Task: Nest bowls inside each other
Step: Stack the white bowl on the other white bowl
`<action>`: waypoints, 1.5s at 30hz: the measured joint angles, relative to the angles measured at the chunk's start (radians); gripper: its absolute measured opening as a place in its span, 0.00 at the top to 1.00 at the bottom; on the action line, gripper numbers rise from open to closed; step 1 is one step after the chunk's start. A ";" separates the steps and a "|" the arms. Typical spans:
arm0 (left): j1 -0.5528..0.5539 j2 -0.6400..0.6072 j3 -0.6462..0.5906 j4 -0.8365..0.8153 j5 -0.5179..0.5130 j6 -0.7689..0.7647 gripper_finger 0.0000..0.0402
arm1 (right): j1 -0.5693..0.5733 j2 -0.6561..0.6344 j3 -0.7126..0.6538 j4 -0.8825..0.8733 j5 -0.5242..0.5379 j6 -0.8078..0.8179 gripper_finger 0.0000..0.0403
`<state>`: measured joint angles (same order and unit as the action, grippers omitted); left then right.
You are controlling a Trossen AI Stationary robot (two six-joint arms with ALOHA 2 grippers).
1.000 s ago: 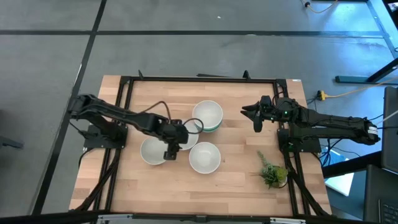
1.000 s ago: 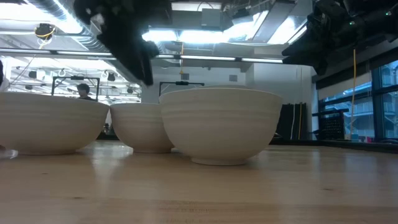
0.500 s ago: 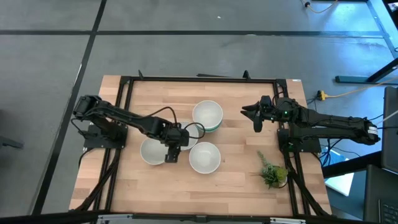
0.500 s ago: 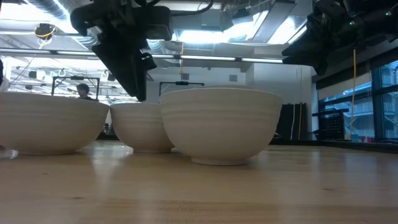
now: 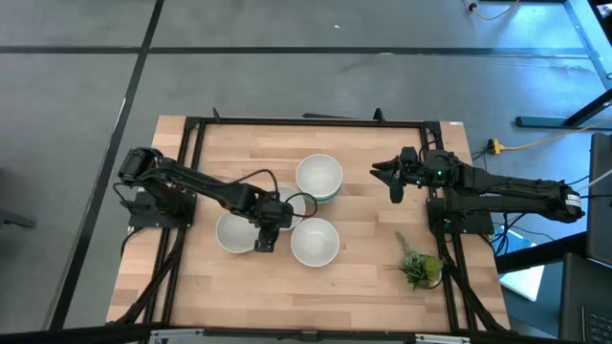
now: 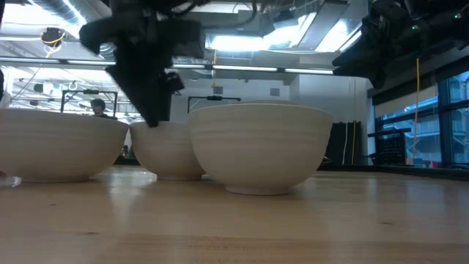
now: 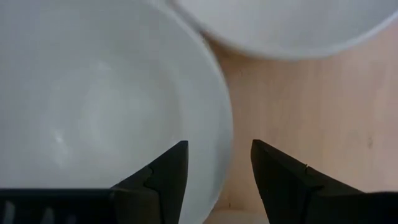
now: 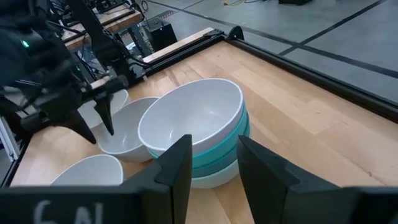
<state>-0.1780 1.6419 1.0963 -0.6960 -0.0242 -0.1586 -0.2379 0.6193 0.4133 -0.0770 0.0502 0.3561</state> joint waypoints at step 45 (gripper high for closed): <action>0.144 -0.170 -0.001 -0.091 -0.064 0.020 1.00 | 0.000 0.000 0.000 -0.003 0.001 0.004 0.68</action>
<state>-0.0343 1.4715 1.0954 -0.7871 -0.0883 -0.1390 -0.2379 0.6197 0.4133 -0.0804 0.0509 0.3602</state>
